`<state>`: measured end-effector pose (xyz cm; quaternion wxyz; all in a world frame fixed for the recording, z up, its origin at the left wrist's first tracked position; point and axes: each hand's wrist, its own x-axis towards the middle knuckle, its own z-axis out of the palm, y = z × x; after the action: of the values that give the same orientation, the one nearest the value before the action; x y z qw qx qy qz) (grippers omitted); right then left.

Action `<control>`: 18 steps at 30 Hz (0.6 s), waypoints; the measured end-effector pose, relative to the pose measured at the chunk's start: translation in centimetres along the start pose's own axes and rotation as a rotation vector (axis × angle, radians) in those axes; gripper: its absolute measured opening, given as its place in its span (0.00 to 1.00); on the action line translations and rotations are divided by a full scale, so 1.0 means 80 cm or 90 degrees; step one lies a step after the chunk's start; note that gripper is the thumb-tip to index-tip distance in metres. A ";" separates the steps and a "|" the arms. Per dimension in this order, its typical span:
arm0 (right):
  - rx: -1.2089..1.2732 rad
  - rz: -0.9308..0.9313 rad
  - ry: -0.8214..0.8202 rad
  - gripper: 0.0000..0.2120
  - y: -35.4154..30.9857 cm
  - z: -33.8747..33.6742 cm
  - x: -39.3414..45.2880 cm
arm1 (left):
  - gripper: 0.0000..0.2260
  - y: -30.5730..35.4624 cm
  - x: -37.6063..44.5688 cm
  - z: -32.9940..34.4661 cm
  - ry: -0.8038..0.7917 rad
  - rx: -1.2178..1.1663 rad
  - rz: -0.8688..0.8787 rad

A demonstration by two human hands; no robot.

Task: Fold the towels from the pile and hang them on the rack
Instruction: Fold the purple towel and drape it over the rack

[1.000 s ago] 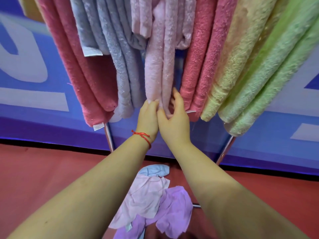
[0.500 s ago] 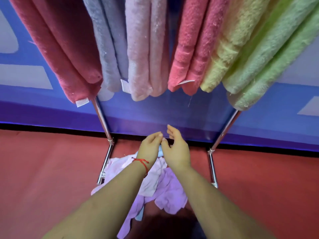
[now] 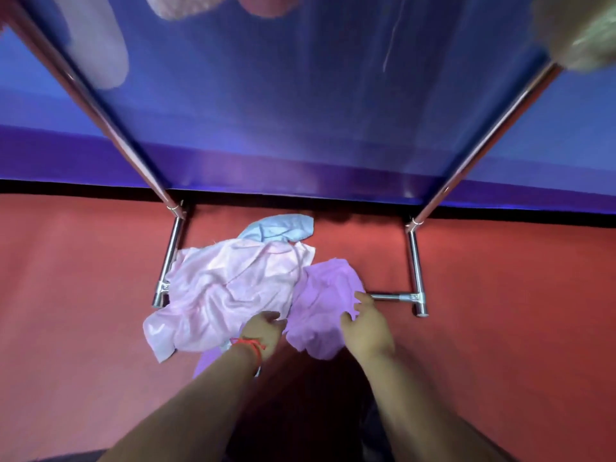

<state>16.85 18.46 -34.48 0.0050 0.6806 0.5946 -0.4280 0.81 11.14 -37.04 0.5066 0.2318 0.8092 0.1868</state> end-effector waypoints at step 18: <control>0.080 0.154 0.029 0.31 0.067 0.097 0.117 | 0.23 -0.088 0.128 0.129 -0.111 -0.232 -0.172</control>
<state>16.04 20.41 -47.58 0.0005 0.7560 0.4804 -0.4447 4.98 11.85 -52.66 0.6285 0.0412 0.7388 0.2397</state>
